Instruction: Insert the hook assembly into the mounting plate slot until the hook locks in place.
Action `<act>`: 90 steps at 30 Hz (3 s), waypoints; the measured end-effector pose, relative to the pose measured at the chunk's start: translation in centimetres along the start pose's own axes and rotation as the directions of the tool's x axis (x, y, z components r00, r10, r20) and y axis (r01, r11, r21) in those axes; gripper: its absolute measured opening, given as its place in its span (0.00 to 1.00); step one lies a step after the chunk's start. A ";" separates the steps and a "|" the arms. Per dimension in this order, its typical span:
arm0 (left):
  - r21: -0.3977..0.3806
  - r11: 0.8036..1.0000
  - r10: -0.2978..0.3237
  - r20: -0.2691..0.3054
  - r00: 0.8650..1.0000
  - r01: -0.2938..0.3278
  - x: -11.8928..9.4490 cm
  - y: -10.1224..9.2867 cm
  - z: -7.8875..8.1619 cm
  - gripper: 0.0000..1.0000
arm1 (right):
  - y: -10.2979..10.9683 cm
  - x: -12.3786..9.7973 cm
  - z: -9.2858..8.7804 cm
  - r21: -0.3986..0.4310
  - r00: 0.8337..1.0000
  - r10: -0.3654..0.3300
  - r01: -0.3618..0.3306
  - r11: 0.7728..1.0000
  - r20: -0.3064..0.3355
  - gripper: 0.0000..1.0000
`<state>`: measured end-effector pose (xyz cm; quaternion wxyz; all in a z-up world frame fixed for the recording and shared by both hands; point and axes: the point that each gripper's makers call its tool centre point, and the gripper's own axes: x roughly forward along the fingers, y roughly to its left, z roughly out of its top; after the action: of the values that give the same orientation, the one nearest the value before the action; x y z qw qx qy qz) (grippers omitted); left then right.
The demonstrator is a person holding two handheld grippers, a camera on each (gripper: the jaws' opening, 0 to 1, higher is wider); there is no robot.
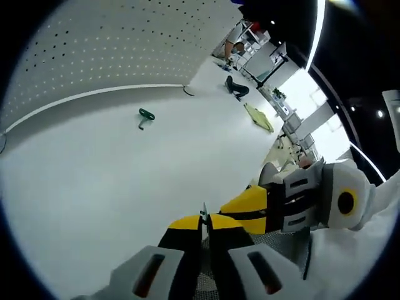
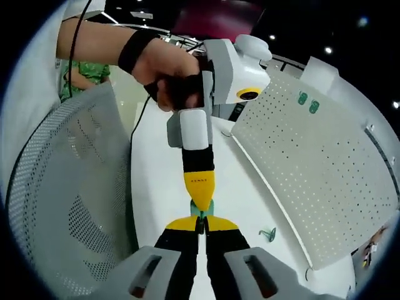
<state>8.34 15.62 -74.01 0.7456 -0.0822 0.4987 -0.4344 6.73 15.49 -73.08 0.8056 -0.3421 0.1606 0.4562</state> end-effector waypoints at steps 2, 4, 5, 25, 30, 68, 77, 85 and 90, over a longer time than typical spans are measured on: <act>0.001 1.000 -0.010 -0.001 1.000 0.010 0.0 -0.3 0.0 0.03 | -0.1 0.0 -0.2 -0.003 1.000 0.000 0.000 1.000 -0.010 0.02; 0.002 1.000 -0.012 0.000 1.000 0.012 0.0 -0.4 0.1 0.03 | -0.1 0.0 -0.2 0.000 1.000 0.000 0.000 1.000 -0.010 0.02; 0.001 1.000 -0.019 -0.002 1.000 0.019 0.0 -0.5 0.0 0.03 | 0.0 0.0 -0.2 -0.006 1.000 0.002 -0.002 1.000 -0.006 0.02; 0.204 0.978 -0.037 0.024 0.999 0.031 0.3 -1.3 0.1 0.04 | 0.0 -0.2 -1.1 -0.012 0.999 -0.002 0.002 1.000 -0.048 0.00; 0.196 0.979 -0.061 0.067 0.996 0.047 0.1 -1.5 0.8 0.05 | -0.7 -0.5 -0.9 0.011 0.999 -0.035 0.036 0.999 -0.033 0.00; 0.200 0.978 -0.136 0.417 0.899 0.055 -3.3 -2.8 4.1 0.32 | -2.4 -1.9 0.3 0.047 0.987 -0.158 0.158 0.986 -0.007 0.00; 0.233 0.967 -0.206 0.496 0.844 0.099 -4.8 -3.2 4.3 0.39 | -4.2 -1.7 0.9 0.162 0.974 -0.226 0.222 0.961 0.005 0.01; 0.247 0.969 -0.168 0.576 0.800 0.026 -6.2 -2.2 4.7 0.43 | -5.9 -1.3 1.4 0.272 0.960 -0.280 0.266 0.925 0.010 0.01; 0.262 0.964 -0.136 0.603 0.786 -0.034 -6.6 -1.1 4.6 0.50 | -6.6 -1.2 1.7 0.298 0.953 -0.304 0.288 0.910 0.006 0.01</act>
<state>10.70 18.30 -66.73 0.8591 -0.1348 0.1651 -0.4653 11.56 13.58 -68.50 0.9111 -0.2271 0.1516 0.3087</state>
